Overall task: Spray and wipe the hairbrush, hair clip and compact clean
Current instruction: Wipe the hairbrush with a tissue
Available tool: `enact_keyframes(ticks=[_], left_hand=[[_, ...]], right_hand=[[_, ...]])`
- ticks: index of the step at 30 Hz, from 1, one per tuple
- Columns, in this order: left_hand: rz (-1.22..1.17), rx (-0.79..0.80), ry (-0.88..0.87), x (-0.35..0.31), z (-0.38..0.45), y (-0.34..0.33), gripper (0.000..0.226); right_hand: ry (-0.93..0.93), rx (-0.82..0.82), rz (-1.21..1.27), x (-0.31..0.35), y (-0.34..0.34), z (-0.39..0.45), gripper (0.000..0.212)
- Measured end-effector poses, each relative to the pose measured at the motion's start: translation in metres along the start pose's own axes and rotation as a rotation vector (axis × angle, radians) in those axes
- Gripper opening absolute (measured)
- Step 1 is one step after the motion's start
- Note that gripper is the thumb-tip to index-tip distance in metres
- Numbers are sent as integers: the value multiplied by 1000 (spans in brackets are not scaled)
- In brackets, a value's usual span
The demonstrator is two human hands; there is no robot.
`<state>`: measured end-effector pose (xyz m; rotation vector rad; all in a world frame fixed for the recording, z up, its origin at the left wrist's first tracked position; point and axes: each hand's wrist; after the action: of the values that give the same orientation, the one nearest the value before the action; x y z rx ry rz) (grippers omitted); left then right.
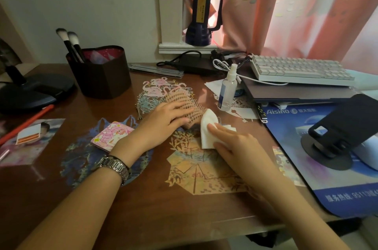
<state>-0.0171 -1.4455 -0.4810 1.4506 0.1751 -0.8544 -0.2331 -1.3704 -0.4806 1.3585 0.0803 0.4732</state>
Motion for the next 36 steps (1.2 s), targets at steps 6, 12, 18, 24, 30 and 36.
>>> enact_keyframes(ticks=[6,12,18,24,30,36], left_hand=[[4,3,11,-1,-3,-1,40],[-4,4,11,-2,-4,0,41],[4,8,14,-2,-4,-1,41],[4,15,14,-3,-4,0,42],[11,15,6,-3,-4,1,42],[12,24,8,1,-5,0,42]], right_hand=[[-19,-41,-5,-3,3,-26,50],[-7,-79,-49,-10,8,-51,53],[24,-84,-105,-1,12,-36,49],[-7,-49,-97,6,-1,5,47],[-12,-48,-108,6,-4,14,50],[-24,-94,-86,-1,-1,-21,52]])
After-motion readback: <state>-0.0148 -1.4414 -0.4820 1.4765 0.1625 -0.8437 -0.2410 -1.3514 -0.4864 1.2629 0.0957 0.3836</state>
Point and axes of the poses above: each hand's wrist, its own z-axis towards the middle knuckle, its own y-axis out of the back of the hand, x = y × z, and after that the axes turned 9 degrees about -z, right-handed
